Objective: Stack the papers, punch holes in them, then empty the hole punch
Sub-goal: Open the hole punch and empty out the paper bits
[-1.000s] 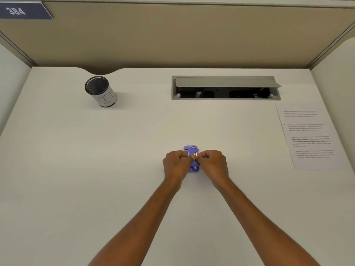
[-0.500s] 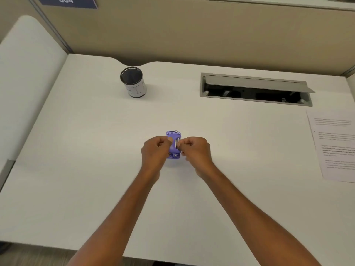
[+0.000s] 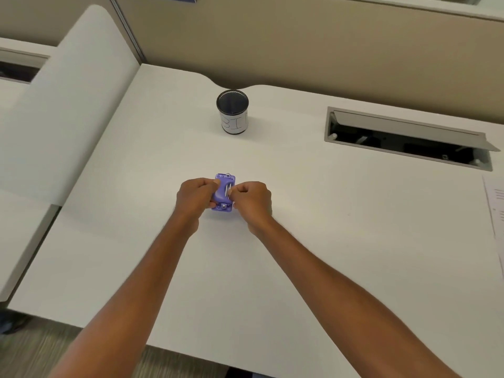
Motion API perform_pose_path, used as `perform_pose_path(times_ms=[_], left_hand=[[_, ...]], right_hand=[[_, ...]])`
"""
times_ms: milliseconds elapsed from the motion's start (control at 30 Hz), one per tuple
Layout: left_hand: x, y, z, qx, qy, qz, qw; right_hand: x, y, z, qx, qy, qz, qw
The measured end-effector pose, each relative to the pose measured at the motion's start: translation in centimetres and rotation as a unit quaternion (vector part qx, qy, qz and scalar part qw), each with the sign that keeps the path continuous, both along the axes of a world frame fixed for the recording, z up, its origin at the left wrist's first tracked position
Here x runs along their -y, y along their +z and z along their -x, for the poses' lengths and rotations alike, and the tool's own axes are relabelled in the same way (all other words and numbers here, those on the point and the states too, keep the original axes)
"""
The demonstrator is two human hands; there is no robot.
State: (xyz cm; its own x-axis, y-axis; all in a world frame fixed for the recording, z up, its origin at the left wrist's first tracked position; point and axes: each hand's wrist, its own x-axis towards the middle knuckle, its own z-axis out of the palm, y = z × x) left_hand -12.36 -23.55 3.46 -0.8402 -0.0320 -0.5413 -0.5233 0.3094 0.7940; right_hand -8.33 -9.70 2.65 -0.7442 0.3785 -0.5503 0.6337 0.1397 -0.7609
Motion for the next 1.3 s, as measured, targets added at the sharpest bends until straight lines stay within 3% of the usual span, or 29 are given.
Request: perform_pose_path(times_ms=[533, 767, 967, 1300], left_hand=[[2.7, -4.2, 2.5, 0.015, -0.021, 0.016, 1.000], [2.8, -4.2, 2.6, 0.014, -0.011, 0.031, 0.999], [1.9, -1.2, 2.4, -0.110, -0.004, 0.166, 0.980], [-12.0, 0.4, -5.5, -0.169, -0.151, 0.035, 0.973]], right_hand=[[3.1, -3.6, 2.7, 0.061, 0.014, -0.093, 0.994], [2.8, -2.8, 2.4, 0.060, 0.002, -0.079, 0.995], [-1.2, -0.7, -0.1, 0.023, -0.015, -0.040, 0.999], [-14.6, 1.3, -9.3, -0.067, -0.079, -0.045, 0.994]])
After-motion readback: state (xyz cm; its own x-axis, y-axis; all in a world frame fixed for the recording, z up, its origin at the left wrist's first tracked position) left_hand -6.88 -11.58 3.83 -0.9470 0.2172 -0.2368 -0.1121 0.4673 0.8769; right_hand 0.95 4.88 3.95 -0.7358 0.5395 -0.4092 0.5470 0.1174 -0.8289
